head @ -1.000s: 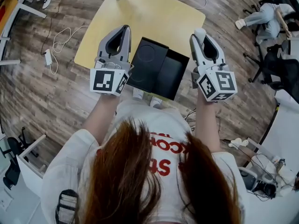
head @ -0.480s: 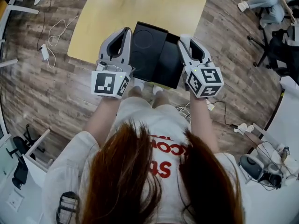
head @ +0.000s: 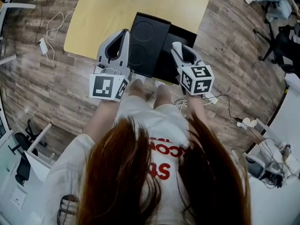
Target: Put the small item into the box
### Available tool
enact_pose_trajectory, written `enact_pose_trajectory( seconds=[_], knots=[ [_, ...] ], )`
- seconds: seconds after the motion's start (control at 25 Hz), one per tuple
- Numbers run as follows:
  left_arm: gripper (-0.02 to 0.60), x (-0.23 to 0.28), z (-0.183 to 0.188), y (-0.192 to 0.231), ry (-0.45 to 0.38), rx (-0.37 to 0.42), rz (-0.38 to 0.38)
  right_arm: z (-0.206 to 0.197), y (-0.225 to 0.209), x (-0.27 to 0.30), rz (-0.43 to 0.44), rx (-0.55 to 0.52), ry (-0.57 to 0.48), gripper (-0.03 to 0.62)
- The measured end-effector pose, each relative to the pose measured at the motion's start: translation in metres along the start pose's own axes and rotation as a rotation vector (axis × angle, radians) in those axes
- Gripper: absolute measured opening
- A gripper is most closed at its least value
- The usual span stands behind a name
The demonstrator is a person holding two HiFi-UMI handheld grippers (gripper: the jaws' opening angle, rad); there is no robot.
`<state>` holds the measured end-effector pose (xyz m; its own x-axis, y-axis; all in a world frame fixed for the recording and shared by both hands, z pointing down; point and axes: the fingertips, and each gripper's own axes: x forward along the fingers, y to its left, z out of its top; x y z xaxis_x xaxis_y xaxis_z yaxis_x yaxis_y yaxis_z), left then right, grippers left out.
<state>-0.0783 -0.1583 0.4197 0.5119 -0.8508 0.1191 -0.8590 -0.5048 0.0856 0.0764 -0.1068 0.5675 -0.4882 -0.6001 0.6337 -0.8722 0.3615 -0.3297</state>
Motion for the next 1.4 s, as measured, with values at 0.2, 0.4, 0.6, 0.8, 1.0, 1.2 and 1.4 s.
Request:
enact_pose_trajectory(
  seconds=[0.2,0.4,0.6,0.8,1.0,1.2,1.4],
  knots=[
    [0.006,0.003,-0.002,-0.003,0.003,-0.003,0.001,0.000,-0.001,-0.001,0.004,0.005,-0.008,0.178],
    [0.006,0.008,0.005,-0.003,-0.015,0.003,0.001,0.045,-0.005,-0.020,-0.029,-0.036,-0.164,0.055],
    [0.006,0.014,0.025,-0.004,-0.058,0.020,-0.002,0.101,-0.009,-0.048,-0.059,-0.074,-0.326,0.014],
    [0.006,0.017,0.051,-0.003,-0.111,0.045,0.003,0.142,-0.006,-0.075,-0.067,-0.100,-0.449,0.008],
    [0.006,0.021,0.074,-0.001,-0.155,0.082,0.014,0.173,-0.002,-0.099,-0.072,-0.133,-0.542,0.006],
    [0.006,0.021,0.086,-0.003,-0.178,0.097,0.018,0.190,0.001,-0.119,-0.071,-0.152,-0.613,0.005],
    [0.006,0.020,0.092,-0.002,-0.188,0.107,0.021,0.199,0.003,-0.129,-0.077,-0.169,-0.649,0.005]
  ],
)
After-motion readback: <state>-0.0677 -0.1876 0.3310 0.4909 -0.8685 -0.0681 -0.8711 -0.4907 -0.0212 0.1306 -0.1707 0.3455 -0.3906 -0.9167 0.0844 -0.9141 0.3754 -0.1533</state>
